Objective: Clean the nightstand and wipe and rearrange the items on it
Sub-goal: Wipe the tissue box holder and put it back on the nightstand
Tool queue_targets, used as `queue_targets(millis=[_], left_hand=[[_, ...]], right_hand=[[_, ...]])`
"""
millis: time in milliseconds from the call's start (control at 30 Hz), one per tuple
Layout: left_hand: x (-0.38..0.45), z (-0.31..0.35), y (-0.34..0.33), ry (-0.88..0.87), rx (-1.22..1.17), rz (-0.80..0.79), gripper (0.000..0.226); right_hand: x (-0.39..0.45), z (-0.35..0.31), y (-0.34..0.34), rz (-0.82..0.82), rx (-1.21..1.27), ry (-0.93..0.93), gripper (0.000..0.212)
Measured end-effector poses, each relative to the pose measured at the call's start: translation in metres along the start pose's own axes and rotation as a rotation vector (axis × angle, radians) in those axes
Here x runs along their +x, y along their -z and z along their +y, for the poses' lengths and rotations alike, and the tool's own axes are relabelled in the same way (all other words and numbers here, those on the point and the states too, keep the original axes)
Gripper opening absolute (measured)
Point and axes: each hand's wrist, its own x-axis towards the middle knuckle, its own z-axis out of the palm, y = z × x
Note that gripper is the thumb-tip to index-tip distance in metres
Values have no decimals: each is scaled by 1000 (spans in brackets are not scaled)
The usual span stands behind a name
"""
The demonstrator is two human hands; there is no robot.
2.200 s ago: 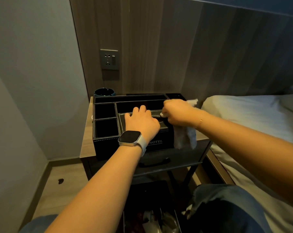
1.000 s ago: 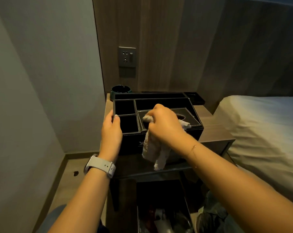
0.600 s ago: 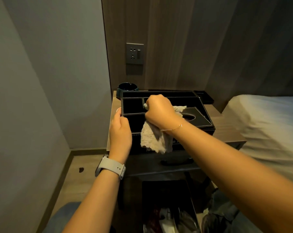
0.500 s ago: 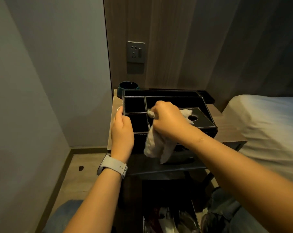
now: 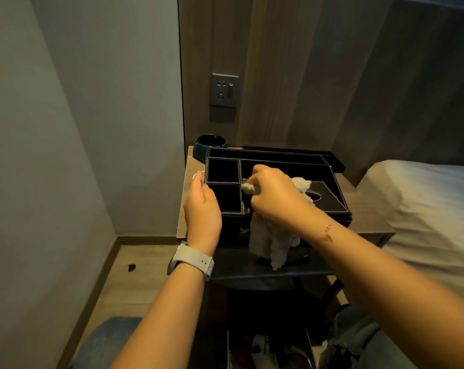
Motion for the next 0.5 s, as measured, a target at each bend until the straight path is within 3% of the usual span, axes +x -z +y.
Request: queue_targets(millis=[133,233,300,500], left_hand=[[-3,1,-9,12,-22,-27,44],[-4,-2,-24,37,-112,-63,43],[-4,-4,-32,75,-175,-72,42],[-7,-3,-36,86,-221,-42,43]], right_hand=[[-20,16,30,-106,59,61,21],[16,28,44,96,45,66,19],[43,28,39,144,5,113,24],[40,29,6,45,-212,272,20]])
